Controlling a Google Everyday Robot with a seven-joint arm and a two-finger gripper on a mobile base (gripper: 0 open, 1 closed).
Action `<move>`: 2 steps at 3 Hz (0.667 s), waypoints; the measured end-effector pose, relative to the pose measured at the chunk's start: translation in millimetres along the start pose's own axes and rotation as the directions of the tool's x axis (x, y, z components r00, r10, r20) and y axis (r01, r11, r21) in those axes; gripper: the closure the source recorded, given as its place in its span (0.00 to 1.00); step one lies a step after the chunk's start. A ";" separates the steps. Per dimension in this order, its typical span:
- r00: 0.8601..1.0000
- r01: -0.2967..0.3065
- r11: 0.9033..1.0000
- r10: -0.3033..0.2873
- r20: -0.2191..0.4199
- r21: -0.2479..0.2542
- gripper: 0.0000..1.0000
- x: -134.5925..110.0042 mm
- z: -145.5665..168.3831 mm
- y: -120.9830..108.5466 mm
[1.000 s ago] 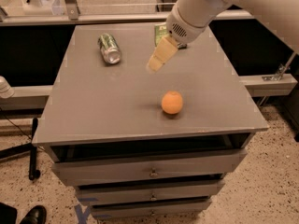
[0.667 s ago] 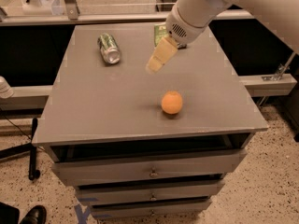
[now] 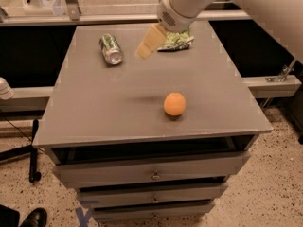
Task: Place green can upright
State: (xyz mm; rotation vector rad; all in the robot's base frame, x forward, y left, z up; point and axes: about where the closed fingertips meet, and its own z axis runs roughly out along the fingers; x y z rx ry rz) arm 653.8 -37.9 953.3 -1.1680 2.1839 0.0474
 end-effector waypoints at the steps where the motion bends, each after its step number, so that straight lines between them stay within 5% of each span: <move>1: 0.992 -0.111 0.994 0.110 0.066 0.011 0.00 -52.7 31.9 -22.5; 2: 0.968 -0.230 0.973 0.231 0.098 -0.024 0.00 -99.6 72.8 -31.9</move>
Offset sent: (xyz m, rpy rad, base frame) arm 0.1616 0.1291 0.0061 0.3368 0.0708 -0.2436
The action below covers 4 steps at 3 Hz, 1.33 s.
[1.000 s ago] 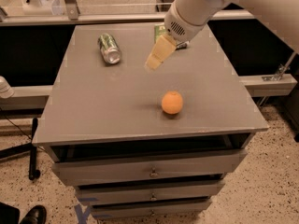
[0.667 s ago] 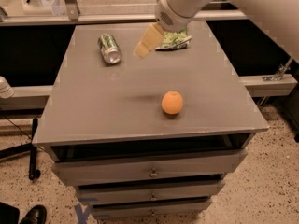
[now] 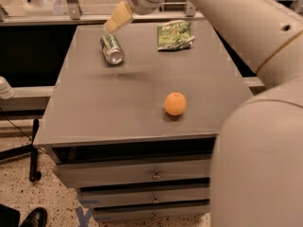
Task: Place green can upright
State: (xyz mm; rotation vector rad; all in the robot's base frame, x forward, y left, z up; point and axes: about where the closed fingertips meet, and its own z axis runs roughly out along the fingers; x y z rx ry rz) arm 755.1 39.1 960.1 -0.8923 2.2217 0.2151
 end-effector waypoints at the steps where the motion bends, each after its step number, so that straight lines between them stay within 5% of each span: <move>1: 0.994 -0.110 0.993 0.110 -0.004 -0.051 0.00 -21.5 47.6 17.2; 3: 0.968 -0.233 0.969 0.223 -0.119 -0.083 0.00 -25.1 122.4 42.0; 4: 0.956 -0.230 0.971 0.214 -0.203 -0.063 0.00 -14.6 144.0 44.7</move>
Offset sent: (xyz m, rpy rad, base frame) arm 0.0639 0.1147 -0.0734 0.1656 0.2479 -0.1390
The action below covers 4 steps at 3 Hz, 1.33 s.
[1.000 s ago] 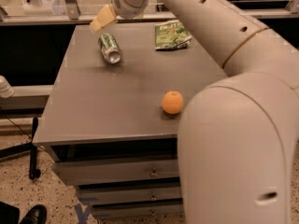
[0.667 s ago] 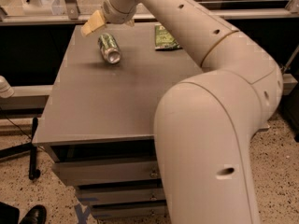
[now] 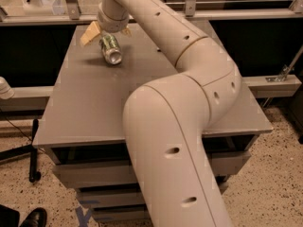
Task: Place green can upright
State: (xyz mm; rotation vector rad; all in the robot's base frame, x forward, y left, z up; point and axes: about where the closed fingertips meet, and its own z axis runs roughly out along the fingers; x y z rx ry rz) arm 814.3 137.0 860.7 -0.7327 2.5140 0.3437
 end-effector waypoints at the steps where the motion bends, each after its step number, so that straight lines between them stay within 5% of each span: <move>1: 0.997 0.020 0.999 -0.017 -0.082 0.031 0.00 12.0 8.9 -6.0; 2: 0.990 0.054 0.997 -0.046 -0.137 0.055 0.00 19.4 11.7 -9.9; 4: 0.980 0.122 0.987 -0.104 -0.168 0.102 0.41 14.2 9.1 -12.7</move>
Offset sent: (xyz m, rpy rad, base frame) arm 0.0050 -0.0227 -0.0120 -0.2106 0.0864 0.0436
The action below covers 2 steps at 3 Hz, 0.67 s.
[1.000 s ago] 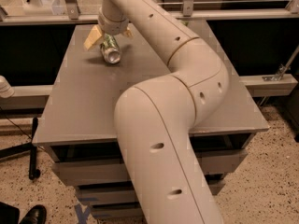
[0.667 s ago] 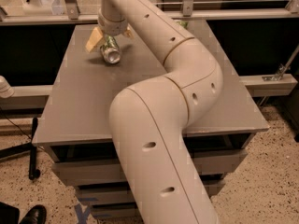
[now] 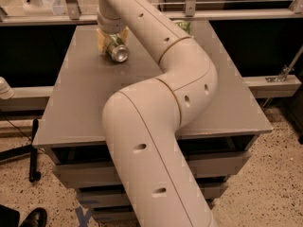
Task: Place green can upright
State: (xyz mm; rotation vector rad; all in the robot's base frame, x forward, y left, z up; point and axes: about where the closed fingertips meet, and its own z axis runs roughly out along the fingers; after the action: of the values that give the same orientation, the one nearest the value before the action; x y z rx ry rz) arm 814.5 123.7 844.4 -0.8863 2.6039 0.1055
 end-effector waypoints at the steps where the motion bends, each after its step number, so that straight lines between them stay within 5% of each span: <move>1: 0.999 0.028 0.999 -0.029 0.020 0.030 0.64 -9.1 -9.5 -0.5; 2: 0.996 0.048 0.997 -0.052 0.069 0.057 0.87 -21.3 -29.2 -0.9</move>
Offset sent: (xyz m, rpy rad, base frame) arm -0.0046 0.0045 0.0711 -0.0025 -0.1865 0.0406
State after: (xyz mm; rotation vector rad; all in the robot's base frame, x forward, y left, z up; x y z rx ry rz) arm 820.7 129.5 879.6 -0.9113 2.5052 0.0500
